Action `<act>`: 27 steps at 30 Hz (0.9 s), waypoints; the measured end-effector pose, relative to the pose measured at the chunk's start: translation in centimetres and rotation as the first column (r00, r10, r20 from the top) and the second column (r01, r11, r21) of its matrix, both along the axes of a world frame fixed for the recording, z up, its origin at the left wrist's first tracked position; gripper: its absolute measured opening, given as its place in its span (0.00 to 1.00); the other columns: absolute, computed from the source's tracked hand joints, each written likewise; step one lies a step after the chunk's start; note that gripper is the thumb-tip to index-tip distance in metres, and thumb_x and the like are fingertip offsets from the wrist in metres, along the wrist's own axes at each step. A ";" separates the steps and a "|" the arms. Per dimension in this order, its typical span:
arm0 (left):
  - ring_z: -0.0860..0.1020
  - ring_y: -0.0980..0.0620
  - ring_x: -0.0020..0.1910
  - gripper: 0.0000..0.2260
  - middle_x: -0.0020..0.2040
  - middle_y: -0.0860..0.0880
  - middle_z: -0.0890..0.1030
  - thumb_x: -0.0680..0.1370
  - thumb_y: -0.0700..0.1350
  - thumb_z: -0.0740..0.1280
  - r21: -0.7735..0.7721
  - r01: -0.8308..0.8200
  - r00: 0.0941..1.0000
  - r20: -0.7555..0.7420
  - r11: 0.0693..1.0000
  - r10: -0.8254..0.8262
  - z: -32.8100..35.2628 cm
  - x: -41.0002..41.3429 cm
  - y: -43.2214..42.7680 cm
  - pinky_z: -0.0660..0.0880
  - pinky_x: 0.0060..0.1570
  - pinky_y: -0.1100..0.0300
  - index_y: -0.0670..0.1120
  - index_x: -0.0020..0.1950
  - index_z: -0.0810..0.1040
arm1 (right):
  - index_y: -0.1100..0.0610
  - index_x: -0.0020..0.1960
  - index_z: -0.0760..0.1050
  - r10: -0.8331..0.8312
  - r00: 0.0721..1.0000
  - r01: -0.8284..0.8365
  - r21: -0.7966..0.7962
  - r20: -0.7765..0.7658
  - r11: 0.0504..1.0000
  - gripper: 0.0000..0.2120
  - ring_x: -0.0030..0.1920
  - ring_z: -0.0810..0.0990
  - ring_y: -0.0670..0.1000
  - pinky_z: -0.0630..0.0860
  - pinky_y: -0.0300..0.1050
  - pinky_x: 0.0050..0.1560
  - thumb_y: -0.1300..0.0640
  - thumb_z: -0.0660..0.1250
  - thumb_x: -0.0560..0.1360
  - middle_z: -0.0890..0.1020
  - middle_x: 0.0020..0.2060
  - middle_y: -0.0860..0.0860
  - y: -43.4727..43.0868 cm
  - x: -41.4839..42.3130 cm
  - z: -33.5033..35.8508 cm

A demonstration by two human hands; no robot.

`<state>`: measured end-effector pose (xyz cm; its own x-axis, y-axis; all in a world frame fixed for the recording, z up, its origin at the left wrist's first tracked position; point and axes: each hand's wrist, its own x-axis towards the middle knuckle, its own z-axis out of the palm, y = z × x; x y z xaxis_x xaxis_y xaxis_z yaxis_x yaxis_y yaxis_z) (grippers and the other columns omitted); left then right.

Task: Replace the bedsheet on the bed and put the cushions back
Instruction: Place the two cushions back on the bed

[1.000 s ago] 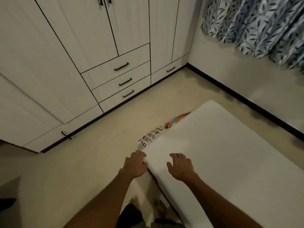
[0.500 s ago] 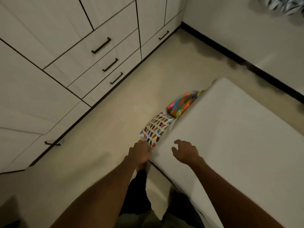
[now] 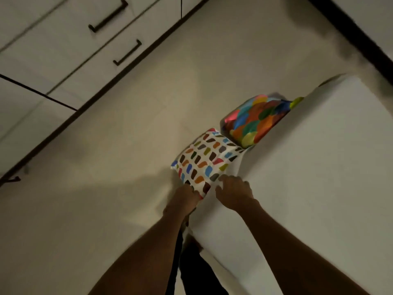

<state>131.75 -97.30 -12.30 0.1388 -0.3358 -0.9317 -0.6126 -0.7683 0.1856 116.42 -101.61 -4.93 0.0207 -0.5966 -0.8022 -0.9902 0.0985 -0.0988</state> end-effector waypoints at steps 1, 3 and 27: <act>0.80 0.46 0.56 0.17 0.53 0.48 0.80 0.84 0.57 0.61 0.018 -0.049 0.999 -0.004 0.999 0.050 -2.2 -0.3 -0.2 0.77 0.64 0.49 0.47 0.64 0.75 | 0.51 0.71 0.69 0.035 0.999 -0.036 -0.012 -0.024 0.999 0.20 0.65 0.76 0.54 0.71 0.52 0.68 0.43 0.60 0.83 0.79 0.63 0.52 -0.5 -0.1 -1.9; 0.77 0.43 0.65 0.21 0.65 0.44 0.79 0.85 0.56 0.61 0.068 -0.132 0.991 -0.021 0.989 0.134 -8.0 -1.3 0.0 0.73 0.70 0.47 0.45 0.72 0.71 | 0.50 0.69 0.71 0.070 0.995 -0.071 -0.016 -0.068 0.997 0.18 0.62 0.77 0.53 0.71 0.51 0.67 0.43 0.60 0.83 0.80 0.60 0.51 -0.7 -0.2 -6.5; 0.82 0.41 0.58 0.23 0.59 0.44 0.84 0.75 0.47 0.78 0.275 -0.891 0.248 -0.371 0.361 0.895 -17.0 0.8 -7.4 0.78 0.64 0.40 0.50 0.68 0.76 | 0.53 0.68 0.75 0.316 0.925 -0.291 0.140 -0.209 0.946 0.22 0.72 0.71 0.56 0.52 0.63 0.78 0.42 0.54 0.82 0.78 0.68 0.53 1.4 1.0 -13.4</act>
<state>132.55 -104.70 -29.34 -0.0201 -0.2421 -0.9701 0.6034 -0.7765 0.1813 117.43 -100.19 -18.33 -0.0015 -0.5028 -0.8644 -0.9690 -0.2129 0.1255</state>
